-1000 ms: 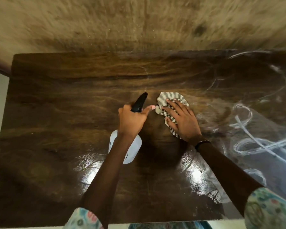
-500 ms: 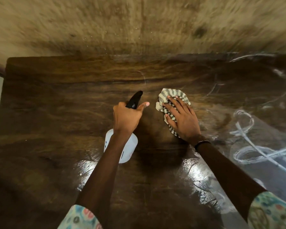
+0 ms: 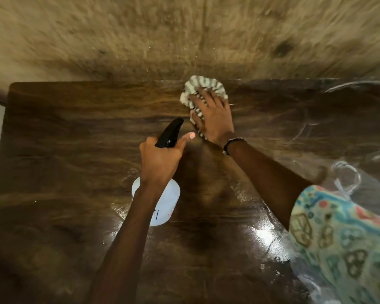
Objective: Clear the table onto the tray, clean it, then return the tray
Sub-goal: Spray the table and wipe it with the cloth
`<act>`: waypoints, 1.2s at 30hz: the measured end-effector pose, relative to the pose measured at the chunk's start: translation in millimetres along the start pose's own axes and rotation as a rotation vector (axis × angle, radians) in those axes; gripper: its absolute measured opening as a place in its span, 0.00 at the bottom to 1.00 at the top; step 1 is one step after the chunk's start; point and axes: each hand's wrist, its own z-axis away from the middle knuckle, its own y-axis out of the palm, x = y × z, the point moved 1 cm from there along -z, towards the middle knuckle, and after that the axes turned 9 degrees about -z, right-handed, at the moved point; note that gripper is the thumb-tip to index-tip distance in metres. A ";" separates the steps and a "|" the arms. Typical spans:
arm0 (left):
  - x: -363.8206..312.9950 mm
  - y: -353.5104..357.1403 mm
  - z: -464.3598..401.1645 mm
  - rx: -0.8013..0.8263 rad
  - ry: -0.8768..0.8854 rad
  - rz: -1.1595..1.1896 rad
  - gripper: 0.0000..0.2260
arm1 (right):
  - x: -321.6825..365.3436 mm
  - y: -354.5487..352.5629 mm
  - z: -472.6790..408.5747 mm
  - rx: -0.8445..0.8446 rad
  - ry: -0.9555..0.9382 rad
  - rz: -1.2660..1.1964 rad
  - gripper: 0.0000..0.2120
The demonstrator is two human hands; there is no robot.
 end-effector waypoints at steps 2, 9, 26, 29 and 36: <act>-1.6 -2.6 -2.3 -0.016 -0.011 0.000 0.21 | 14.7 6.3 15.8 0.067 -0.142 -0.010 0.22; -1.6 -12.9 -10.0 0.003 -0.003 -0.005 0.24 | -35.4 -11.4 76.6 0.098 -0.254 0.054 0.21; 19.4 -35.1 -13.4 -0.029 0.083 -0.003 0.20 | 77.1 29.7 -55.8 0.107 -0.154 0.019 0.22; 16.8 -32.7 -13.1 -0.030 0.120 -0.024 0.18 | 60.5 25.5 -21.3 0.211 -0.340 0.039 0.23; 6.0 -20.4 -3.7 0.011 0.097 -0.021 0.21 | -43.4 -18.8 58.8 0.134 -0.252 0.063 0.21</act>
